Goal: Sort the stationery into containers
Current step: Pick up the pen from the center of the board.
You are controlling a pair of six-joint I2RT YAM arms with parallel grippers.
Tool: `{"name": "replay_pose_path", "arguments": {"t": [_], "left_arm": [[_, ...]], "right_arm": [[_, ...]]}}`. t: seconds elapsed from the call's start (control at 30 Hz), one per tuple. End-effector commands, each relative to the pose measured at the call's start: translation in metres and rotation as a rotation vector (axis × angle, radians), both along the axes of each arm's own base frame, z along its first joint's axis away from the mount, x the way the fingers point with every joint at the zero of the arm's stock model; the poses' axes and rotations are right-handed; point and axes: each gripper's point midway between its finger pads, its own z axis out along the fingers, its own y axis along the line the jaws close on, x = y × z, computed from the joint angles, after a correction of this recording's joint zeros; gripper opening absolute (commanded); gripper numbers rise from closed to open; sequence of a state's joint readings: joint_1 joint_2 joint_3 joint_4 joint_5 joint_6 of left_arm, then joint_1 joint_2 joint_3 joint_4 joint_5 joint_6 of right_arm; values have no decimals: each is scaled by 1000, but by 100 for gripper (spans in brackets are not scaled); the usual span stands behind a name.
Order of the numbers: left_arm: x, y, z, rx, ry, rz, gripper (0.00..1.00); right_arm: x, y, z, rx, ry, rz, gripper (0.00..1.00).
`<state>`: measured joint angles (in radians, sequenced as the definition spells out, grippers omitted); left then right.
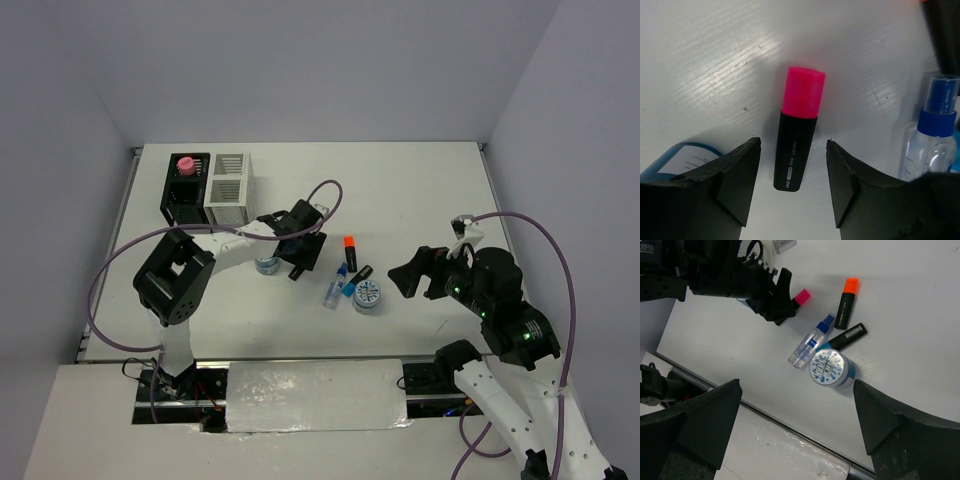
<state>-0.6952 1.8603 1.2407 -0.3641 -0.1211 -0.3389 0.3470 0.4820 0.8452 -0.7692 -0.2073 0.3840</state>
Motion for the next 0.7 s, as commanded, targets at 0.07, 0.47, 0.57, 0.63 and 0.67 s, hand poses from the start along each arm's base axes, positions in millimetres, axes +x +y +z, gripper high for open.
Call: {"name": "replay_pose_path", "arguments": {"t": [0.07,0.47,0.57,0.63,0.67], "left_arm": [[6,-6,-11,-9,-11,-19,64],[12,-10,-22,2,-7,-25,61],[15,-12,-22,4,-9,-24,60],[15,-12,-25,11,-3,-24,47],[15,-12,-25,11,-3,-24,41]], "right_arm": [[0,7,25,35,-79,45,100],[-2,9,21,32,-78,64,100],[-3,10,20,33,-75,69,100],[-2,10,19,31,-75,69,100],[-3,10,19,31,-75,69,100]]}}
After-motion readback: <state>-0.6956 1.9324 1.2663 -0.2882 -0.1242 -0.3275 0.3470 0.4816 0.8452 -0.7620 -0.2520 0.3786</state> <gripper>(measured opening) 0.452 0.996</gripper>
